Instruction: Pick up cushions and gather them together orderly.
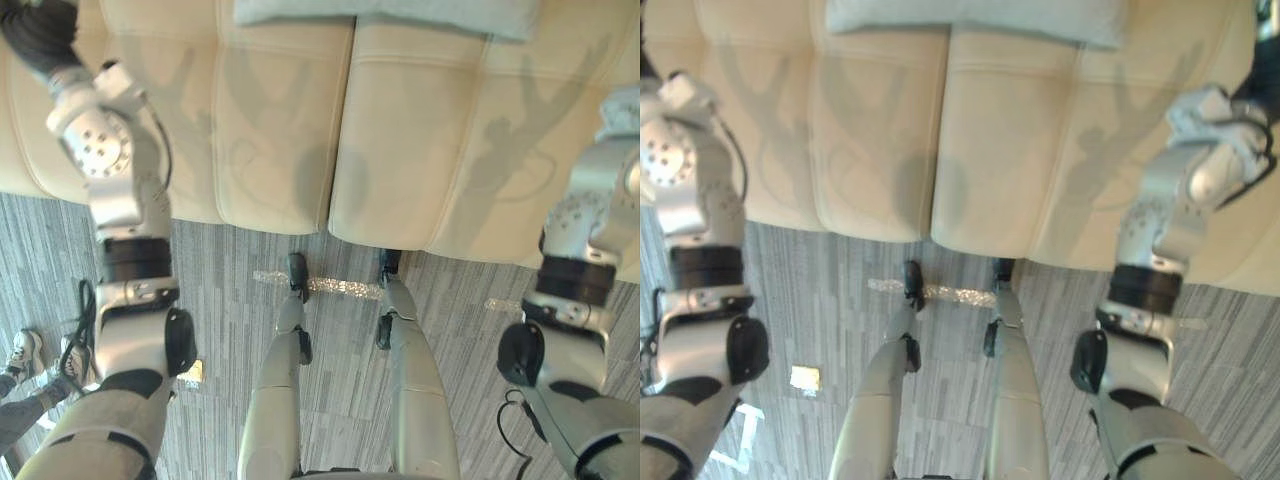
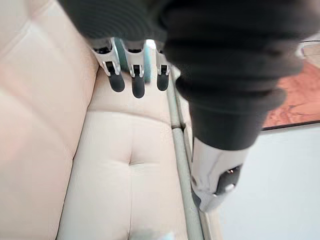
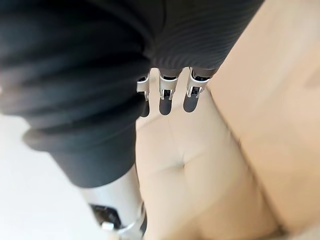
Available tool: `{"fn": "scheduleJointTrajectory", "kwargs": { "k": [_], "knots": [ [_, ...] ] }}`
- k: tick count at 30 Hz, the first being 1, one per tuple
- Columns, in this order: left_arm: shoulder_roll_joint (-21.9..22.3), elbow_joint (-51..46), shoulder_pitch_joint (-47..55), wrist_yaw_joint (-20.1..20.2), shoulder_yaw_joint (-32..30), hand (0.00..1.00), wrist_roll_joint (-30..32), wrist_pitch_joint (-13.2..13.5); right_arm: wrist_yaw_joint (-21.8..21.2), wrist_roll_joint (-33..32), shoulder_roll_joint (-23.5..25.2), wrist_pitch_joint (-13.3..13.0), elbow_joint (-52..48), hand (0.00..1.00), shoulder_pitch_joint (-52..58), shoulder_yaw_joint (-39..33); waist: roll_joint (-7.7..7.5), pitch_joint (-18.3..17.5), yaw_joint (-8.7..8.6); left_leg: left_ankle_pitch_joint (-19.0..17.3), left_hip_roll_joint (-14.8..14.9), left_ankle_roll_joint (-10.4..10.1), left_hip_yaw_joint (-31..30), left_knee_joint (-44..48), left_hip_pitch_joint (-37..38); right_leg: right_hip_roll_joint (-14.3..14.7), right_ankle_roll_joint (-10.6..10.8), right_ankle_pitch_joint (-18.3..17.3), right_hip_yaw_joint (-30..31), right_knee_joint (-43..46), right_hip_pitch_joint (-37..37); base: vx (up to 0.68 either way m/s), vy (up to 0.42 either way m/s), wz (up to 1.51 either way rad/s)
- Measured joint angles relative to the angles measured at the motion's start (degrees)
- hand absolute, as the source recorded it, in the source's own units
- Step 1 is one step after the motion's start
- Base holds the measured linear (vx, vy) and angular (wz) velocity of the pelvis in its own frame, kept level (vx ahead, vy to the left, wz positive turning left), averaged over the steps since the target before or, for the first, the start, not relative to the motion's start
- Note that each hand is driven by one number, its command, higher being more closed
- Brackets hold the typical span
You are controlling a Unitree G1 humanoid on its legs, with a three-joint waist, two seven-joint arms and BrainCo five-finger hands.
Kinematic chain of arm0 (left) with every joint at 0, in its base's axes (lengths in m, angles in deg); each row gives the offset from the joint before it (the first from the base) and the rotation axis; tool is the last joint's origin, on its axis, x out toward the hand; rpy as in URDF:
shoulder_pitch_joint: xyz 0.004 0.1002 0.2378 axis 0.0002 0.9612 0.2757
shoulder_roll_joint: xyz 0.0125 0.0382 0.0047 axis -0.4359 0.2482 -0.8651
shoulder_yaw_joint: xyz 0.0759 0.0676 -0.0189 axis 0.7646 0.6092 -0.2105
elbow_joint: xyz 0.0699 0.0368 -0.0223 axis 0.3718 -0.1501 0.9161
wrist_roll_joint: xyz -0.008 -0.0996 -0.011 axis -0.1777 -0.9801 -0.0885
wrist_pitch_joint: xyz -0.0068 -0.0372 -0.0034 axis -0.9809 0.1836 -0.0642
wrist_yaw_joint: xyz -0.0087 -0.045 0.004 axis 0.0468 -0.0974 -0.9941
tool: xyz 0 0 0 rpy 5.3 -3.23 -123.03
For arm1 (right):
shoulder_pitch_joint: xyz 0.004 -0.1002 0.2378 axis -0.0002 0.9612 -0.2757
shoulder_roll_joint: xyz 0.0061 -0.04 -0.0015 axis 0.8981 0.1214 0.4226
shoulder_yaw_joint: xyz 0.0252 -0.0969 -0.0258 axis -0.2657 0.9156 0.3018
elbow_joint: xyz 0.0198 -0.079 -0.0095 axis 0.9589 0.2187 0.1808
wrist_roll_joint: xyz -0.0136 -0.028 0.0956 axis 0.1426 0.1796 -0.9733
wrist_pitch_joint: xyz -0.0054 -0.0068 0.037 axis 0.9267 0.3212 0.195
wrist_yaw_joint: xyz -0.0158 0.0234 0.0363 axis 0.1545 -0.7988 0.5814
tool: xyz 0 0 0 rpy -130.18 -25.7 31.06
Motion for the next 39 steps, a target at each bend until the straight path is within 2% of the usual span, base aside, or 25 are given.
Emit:
{"fn": "scheduleJointTrajectory", "kwargs": {
  "k": [2,3,4,6,8,9,11,13,17,21,25,29,35,37,38,39],
  "knots": [
    [0.41,-1.35,7.26,1.12,-0.35,0.00,0.00,0.21,-1.37,0.03,0.04,0.27,-2.36,0.00,7.59,0.01,-0.11,-0.09,-0.48,-1.95,0.49,0.27,0.33,2.48,2.13,0.34,0.48,-1.60,0.49,0.00,3.22,0.06,-0.046,-0.13],
    [1.03,-1.82,11.10,2.02,-0.60,0.00,-0.04,0.55,-2.20,0.21,0.16,0.32,-4.48,0.00,12.27,0.03,-0.34,-0.18,-0.86,-3.13,0.42,0.36,0.44,3.97,3.22,0.28,-0.10,-3.87,1.05,-0.15,5.29,0.07,-0.052,-0.09],
    [2.24,-2.65,16.04,3.24,-0.87,0.00,-0.09,0.62,-3.39,1.06,0.54,0.42,-6.44,0.00,17.21,0.23,-0.45,-0.24,-0.94,-4.09,0.98,0.26,0.58,5.27,4.56,0.78,-0.33,-4.14,0.99,-0.23,7.10,0.10,-0.078,-0.13],
    [5.05,-3.62,23.12,5.24,-0.43,0.00,-0.07,0.64,-5.07,2.22,1.64,0.60,-8.54,0.00,23.94,1.56,-0.51,-0.28,-1.18,-5.14,1.67,-0.05,0.57,6.02,7.15,1.36,-0.30,-4.94,0.78,-0.38,10.00,0.08,-0.066,-0.16],
    [10.53,-3.34,32.28,7.75,1.85,0.00,0.11,0.47,-7.19,6.06,6.01,1.27,-8.75,0.00,31.99,4.34,-1.62,-1.01,-1.57,-5.91,2.55,-0.40,0.89,6.04,11.81,2.25,-0.56,-5.84,0.55,-0.49,14.48,0.08,-0.063,-0.17],
    [11.76,-2.94,34.36,8.36,3.03,0.00,0.14,0.42,-7.59,6.57,7.40,1.53,-8.72,0.00,33.85,5.33,-1.91,-1.27,-1.54,-6.20,2.79,-0.57,0.98,6.05,13.08,2.46,-0.72,-6.09,0.49,-0.54,15.73,0.09,-0.054,-0.17],
    [16.43,0.69,41.69,10.87,6.87,0.00,1.51,-0.51,-9.55,10.11,12.83,2.43,-8.04,0.00,40.99,10.06,-3.28,-3.80,-1.52,-7.21,3.56,-0.56,1.74,6.00,17.32,3.19,-1.09,-6.83,0.52,-0.56,19.57,0.08,-0.026,-0.15],
    [19.17,5.59,45.90,12.38,8.77,0.00,4.01,-1.79,-11.37,13.49,16.02,3.00,-5.09,0.00,44.69,13.36,-4.06,-5.74,-1.43,-8.17,4.02,-0.56,2.50,5.99,20.50,3.59,-0.94,-7.58,0.86,-0.87,22.58,0.09,0.010,-0.17],
    [23.70,18.46,51.98,15.07,10.71,0.00,8.68,-3.84,-13.47,19.08,21.02,4.80,7.17,0.00,49.33,16.26,-4.09,-10.68,-1.12,-9.94,4.50,-0.62,3.94,5.65,26.85,4.01,-0.47,-8.53,1.53,-2.60,28.94,0.07,0.042,-0.15],
    [24.65,31.25,54.62,16.89,10.69,0.00,13.44,-5.31,-14.04,23.13,22.91,6.52,21.37,0.00,50.70,16.69,-3.87,-14.84,-1.03,-10.20,4.30,-0.62,5.46,2.88,32.65,4.31,-0.01,-7.85,2.75,-6.51,34.52,0.06,0.037,-0.17],
    [23.87,36.50,53.90,17.17,10.47,0.00,16.50,-5.84,-14.59,23.84,22.72,7.81,31.81,0.00,50.74,16.36,-3.21,-16.82,-1.12,-10.18,3.39,-0.59,6.28,0.61,37.15,4.07,0.28,-5.21,4.12,-11.41,39.62,0.05,0.045,-0.17],
    [22.63,38.65,53.50,17.23,10.86,0.00,18.63,-6.76,-15.01,26.05,22.43,8.91,36.77,0.00,50.44,16.45,-3.59,-17.76,-1.23,-10.17,2.32,-0.51,6.81,-0.40,39.46,3.70,0.73,-3.76,5.11,-13.98,42.21,0.01,0.050,-0.10],
    [21.24,39.09,51.60,17.25,11.99,0.00,19.45,-6.95,-14.98,28.37,20.68,9.42,39.39,0.00,45.88,18.92,-5.43,-16.62,-1.20,-10.33,1.08,0.04,9.43,0.90,38.78,3.29,1.59,-1.37,9.14,-13.93,40.30,-0.07,0.031,-0.30],
    [20.13,39.03,50.04,17.23,12.51,0.00,19.80,-6.97,-14.91,28.39,20.43,9.44,39.35,0.00,43.80,20.05,-6.42,-15.85,-1.19,-11.00,0.85,1.13,10.36,3.90,35.99,3.04,2.34,-0.15,10.05,-12.34,37.51,-0.19,0.028,-0.39],
    [19.24,38.97,47.96,17.17,12.90,0.00,19.83,-7.07,-14.89,28.39,19.98,9.40,39.04,0.00,42.52,21.65,-6.82,-15.31,-1.05,-10.84,0.85,2.77,9.89,5.60,33.31,3.45,5.54,4.09,9.95,-11.89,34.33,-0.36,0.040,-0.55],
    [19.32,38.36,46.85,17.15,12.85,0.00,19.86,-7.01,-14.91,28.45,19.61,9.63,38.99,0.00,40.47,22.60,-5.62,-13.90,-0.67,-9.94,3.14,3.21,10.49,5.44,31.99,3.86,5.02,1.04,6.94,-5.77,32.32,-0.35,0.049,-0.41]
  ]
}}
